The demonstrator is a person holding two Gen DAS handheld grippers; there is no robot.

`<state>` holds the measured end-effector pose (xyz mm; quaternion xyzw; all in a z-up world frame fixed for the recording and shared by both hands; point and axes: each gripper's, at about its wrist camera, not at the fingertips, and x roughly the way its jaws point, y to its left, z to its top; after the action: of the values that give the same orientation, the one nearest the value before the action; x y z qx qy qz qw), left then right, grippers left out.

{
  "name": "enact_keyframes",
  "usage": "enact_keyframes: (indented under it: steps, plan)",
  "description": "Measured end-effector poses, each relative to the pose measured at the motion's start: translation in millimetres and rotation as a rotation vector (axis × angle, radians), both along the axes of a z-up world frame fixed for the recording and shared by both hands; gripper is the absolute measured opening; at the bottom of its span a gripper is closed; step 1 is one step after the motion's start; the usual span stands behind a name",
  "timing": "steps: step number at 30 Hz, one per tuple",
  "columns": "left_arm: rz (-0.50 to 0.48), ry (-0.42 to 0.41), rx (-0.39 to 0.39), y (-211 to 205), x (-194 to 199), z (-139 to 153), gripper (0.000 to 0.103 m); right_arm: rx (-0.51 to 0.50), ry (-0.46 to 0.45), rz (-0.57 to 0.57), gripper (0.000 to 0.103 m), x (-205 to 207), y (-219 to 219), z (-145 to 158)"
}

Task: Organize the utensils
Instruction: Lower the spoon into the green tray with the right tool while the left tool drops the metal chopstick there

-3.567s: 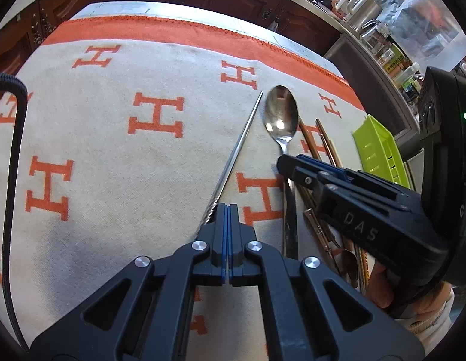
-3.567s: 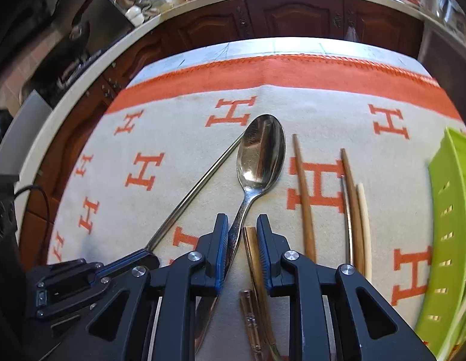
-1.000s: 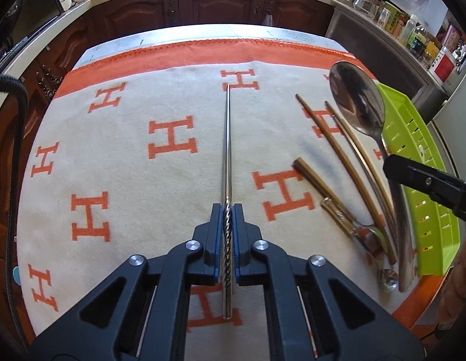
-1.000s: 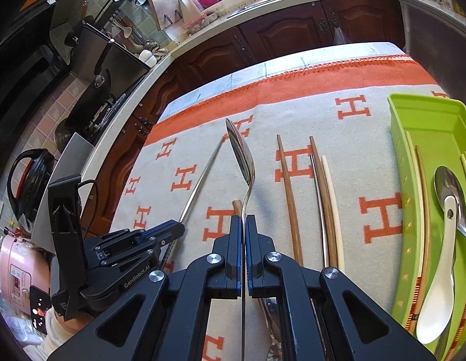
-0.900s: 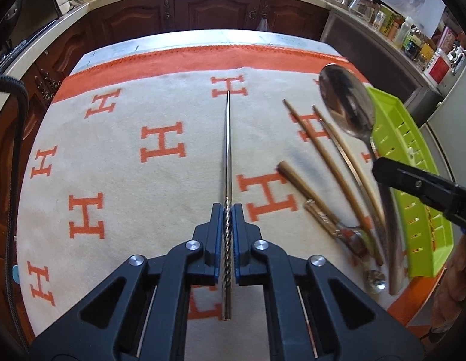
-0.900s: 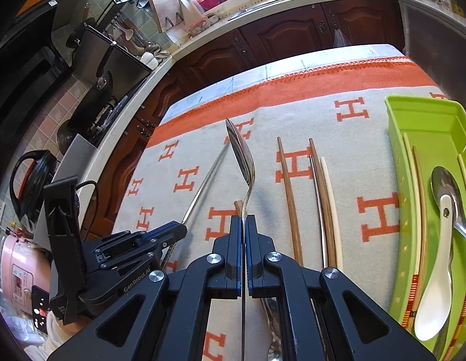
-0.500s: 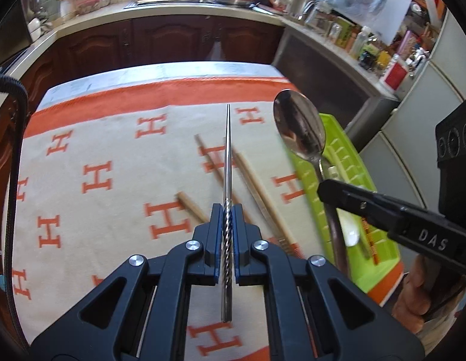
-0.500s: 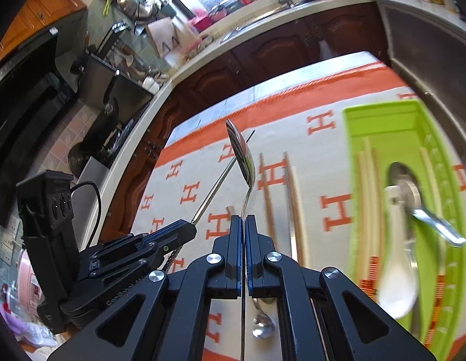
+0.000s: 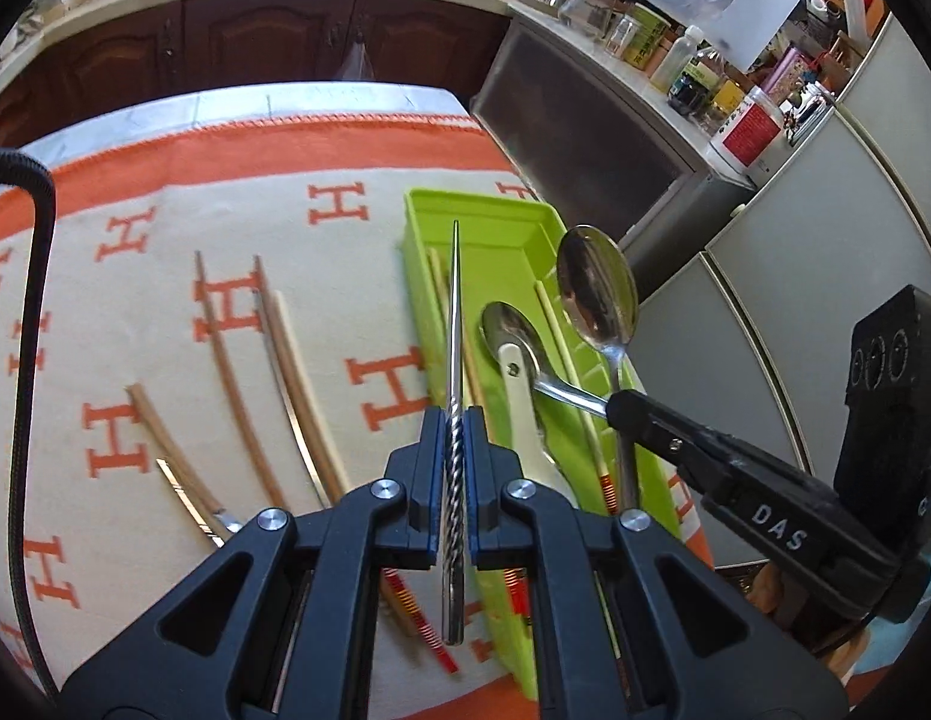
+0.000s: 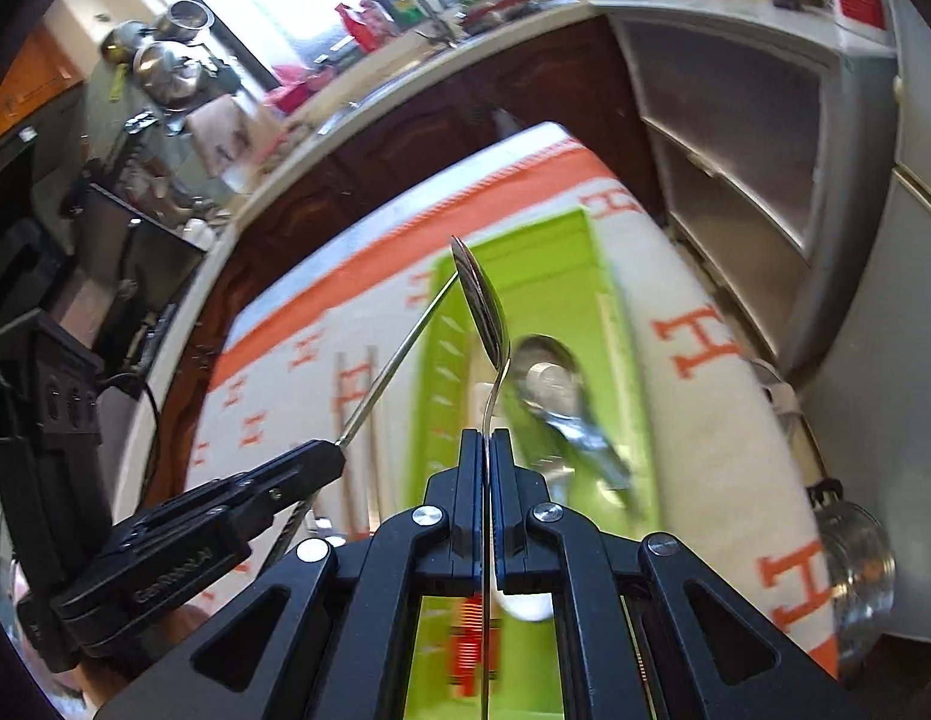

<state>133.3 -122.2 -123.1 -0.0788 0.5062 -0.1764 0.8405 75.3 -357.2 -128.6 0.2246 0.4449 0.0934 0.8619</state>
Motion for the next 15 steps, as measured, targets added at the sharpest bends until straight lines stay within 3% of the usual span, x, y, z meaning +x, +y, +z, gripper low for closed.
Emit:
enact_keyframes:
  steps: [6,13,15]
  plan:
    - [-0.019,0.064,0.004,-26,6,-24,0.004,-0.043,0.054,-0.013,0.002,8,-18,-30]
    - [-0.067,0.122,0.035,-46,-1,-38,0.004,-0.071,0.087,0.012,0.004,16,-15,-44]
    - [-0.071,0.109,0.065,-47,-7,-36,0.005,-0.069,0.070,0.013,0.011,19,-8,-41]
